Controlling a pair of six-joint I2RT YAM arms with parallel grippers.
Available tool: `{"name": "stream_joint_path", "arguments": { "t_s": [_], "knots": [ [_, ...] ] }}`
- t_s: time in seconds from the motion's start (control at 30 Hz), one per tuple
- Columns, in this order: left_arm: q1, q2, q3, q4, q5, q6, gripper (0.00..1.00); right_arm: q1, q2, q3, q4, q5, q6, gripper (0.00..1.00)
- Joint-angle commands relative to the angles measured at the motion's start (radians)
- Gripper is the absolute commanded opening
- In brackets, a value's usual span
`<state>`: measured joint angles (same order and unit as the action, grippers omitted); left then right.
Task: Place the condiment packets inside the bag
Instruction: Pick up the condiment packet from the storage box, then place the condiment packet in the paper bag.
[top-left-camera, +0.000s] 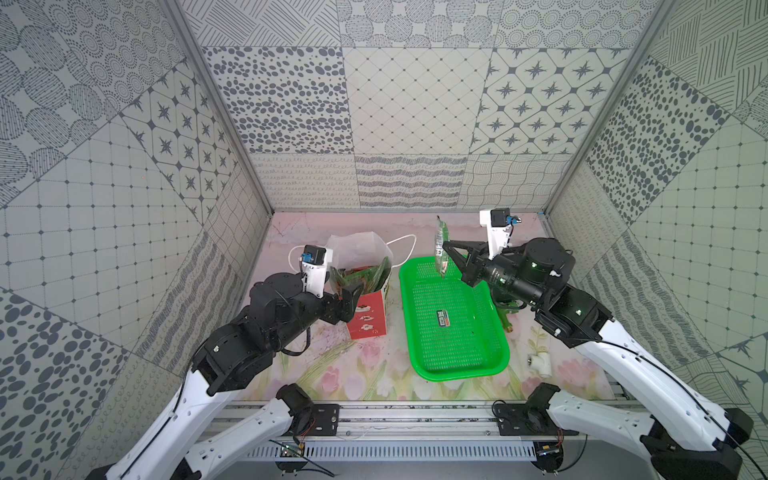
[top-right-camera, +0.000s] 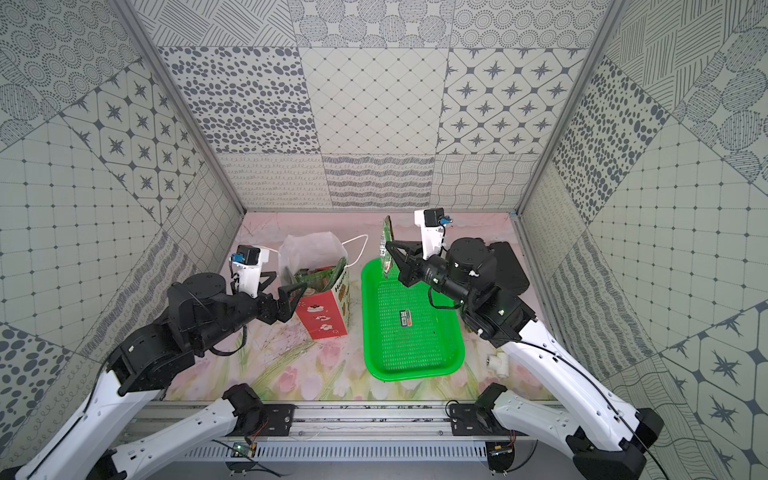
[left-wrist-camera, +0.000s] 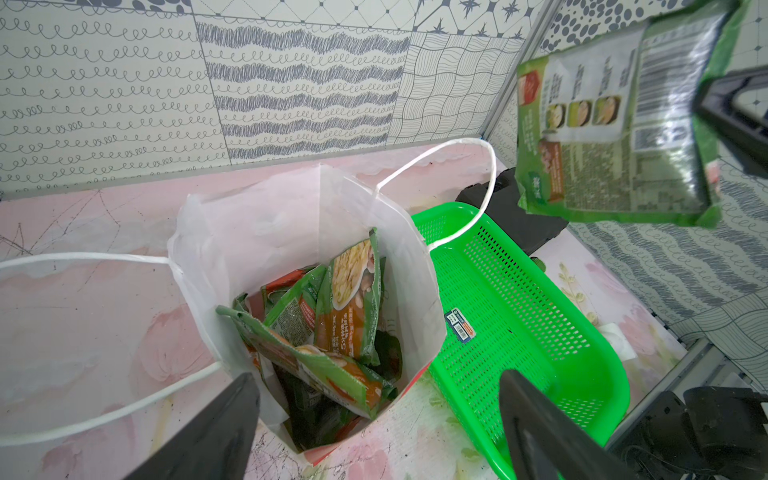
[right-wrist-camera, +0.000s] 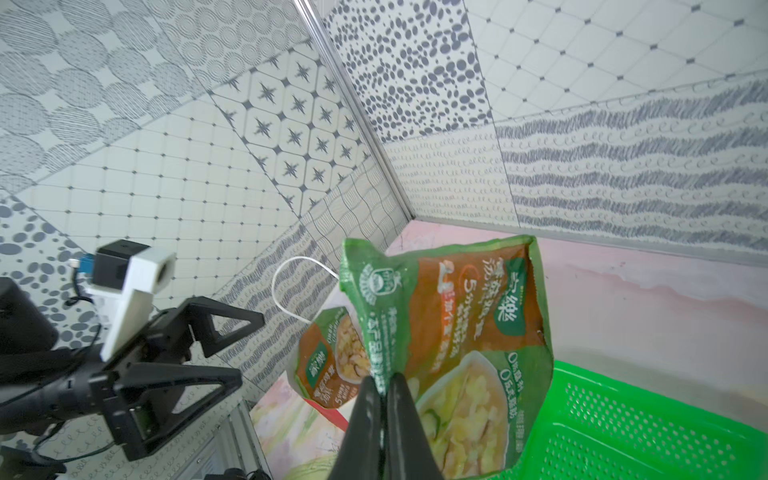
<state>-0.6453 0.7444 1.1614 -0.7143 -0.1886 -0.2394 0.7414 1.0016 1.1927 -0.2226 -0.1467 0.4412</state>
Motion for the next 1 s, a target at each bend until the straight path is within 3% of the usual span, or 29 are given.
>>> {"name": "stream_joint_path", "arguments": {
  "t_s": [0.0,0.27,0.47,0.97],
  "knots": [
    [0.004,-0.002,-0.002,0.062,0.009,0.014,0.93,0.020,0.007,0.060,0.185,-0.081,0.002,0.00],
    [0.004,-0.005,-0.005,0.065,0.006,0.015,0.93,0.044,0.187,0.204,0.279,-0.295,0.135,0.00],
    [0.005,-0.012,-0.006,0.067,0.003,0.017,0.93,0.070,0.326,0.274,0.309,-0.372,0.255,0.00],
    [0.006,-0.025,-0.008,0.070,0.009,0.022,0.93,0.147,0.576,0.357,0.282,-0.375,0.265,0.00]
  ]
}}
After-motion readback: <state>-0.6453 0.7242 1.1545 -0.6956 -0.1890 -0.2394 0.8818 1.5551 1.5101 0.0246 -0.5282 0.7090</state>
